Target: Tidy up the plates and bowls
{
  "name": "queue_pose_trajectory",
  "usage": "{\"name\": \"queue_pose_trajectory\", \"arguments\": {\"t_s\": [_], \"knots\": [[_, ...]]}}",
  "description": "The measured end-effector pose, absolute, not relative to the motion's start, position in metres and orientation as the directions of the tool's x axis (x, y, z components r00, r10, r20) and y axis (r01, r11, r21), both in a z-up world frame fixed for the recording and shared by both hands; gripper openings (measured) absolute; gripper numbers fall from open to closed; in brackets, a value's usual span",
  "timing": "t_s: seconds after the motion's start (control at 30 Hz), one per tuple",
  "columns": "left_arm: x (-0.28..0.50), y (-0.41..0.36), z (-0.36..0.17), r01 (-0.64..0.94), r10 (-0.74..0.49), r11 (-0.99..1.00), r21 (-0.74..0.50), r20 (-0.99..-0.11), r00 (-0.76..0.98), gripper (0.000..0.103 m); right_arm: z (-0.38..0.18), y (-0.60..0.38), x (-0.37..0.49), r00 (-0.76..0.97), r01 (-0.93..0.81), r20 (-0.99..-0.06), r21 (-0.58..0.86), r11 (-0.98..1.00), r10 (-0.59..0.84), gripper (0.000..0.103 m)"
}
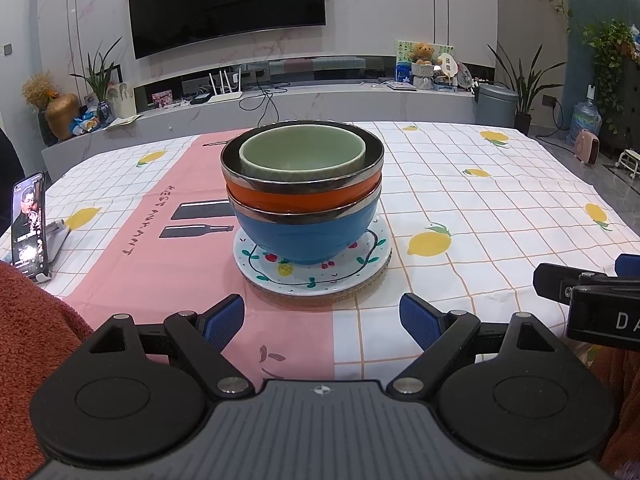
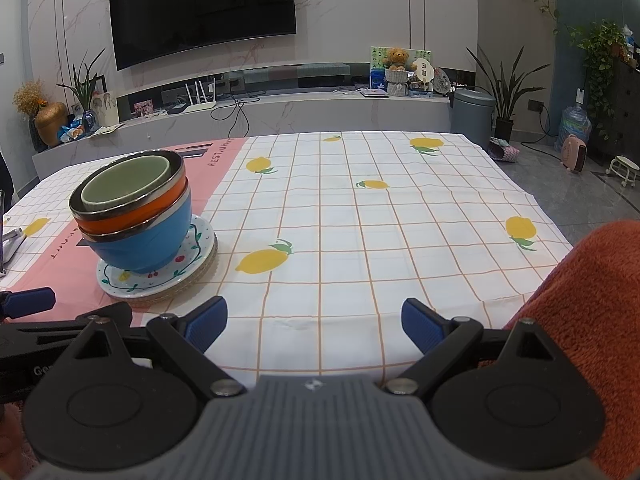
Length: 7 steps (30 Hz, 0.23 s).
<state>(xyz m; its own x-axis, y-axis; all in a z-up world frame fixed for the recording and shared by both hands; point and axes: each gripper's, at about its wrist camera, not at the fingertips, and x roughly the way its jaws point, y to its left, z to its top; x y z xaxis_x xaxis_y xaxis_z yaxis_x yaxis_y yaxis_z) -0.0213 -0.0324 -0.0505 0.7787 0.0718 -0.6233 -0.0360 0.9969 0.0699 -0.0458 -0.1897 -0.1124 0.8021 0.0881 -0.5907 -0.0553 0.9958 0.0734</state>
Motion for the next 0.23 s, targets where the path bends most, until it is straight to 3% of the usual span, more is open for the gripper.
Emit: {"name": "queue_pose_trajectory", "arguments": {"t_s": [0.23], "knots": [[-0.0224, -0.0337, -0.0513, -0.037, 0.075, 0.997, 0.074, -0.615, 0.785, 0.102, -0.1124, -0.1899, -0.0458, 0.802, -0.055, -0.591, 0.074, 0.996, 0.088, 0.092]]}}
